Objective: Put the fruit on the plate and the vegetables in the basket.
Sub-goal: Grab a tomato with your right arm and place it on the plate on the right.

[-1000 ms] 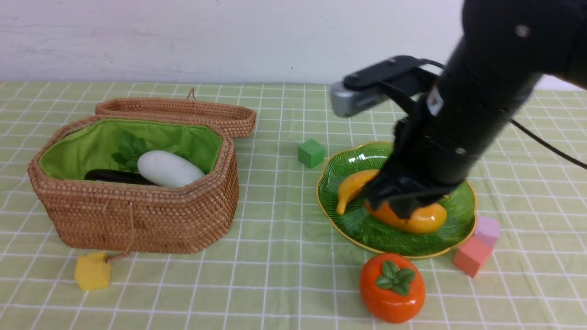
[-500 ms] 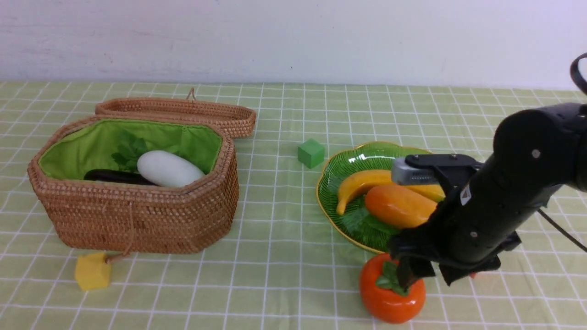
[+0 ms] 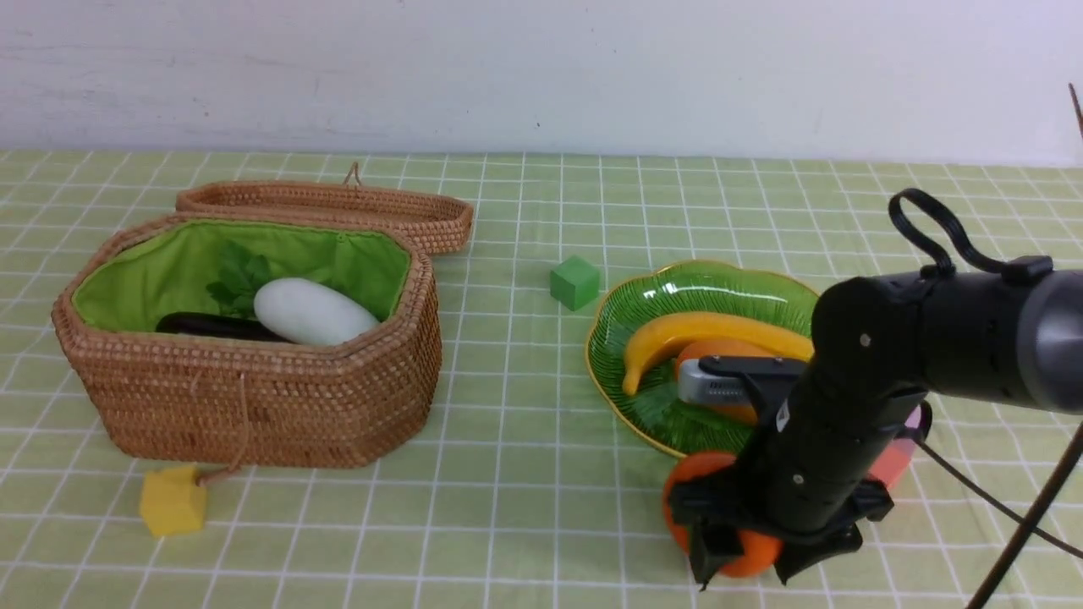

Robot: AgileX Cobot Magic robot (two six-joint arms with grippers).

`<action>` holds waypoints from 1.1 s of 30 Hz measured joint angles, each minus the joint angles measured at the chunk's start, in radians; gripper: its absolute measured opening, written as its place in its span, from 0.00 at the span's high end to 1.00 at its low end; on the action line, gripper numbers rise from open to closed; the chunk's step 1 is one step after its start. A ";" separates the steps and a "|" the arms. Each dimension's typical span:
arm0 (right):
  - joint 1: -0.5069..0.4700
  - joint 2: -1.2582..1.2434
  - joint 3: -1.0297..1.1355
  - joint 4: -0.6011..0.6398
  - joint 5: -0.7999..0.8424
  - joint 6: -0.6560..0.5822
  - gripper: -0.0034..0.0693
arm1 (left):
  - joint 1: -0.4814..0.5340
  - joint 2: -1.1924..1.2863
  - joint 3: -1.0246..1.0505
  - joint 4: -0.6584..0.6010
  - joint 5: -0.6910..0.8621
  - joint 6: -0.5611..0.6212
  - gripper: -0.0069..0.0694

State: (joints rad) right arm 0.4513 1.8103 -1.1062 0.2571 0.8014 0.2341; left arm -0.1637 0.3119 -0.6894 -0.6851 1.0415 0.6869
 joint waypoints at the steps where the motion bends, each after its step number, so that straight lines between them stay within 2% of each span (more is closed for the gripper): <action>1: 0.000 0.000 0.000 0.001 -0.001 -0.007 0.25 | 0.000 0.000 0.000 0.000 0.000 0.000 0.92; 13: -0.001 -0.029 -0.001 -0.060 0.047 -0.045 0.27 | 0.000 0.000 0.000 0.000 0.000 0.000 0.92; 16: -0.001 -0.038 -0.004 -0.063 0.050 -0.045 0.24 | 0.000 0.000 0.000 0.000 0.000 0.000 0.92; 21: -0.001 -0.040 -0.005 -0.063 0.040 -0.073 0.08 | 0.000 0.000 0.000 -0.002 0.000 0.000 0.92; 33: -0.001 -0.040 -0.005 -0.058 -0.067 -0.234 0.06 | 0.000 0.000 0.000 -0.002 0.000 0.000 0.92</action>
State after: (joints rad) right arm 0.4504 1.7707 -1.1114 0.1996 0.7341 0.0000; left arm -0.1637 0.3119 -0.6894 -0.6871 1.0415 0.6869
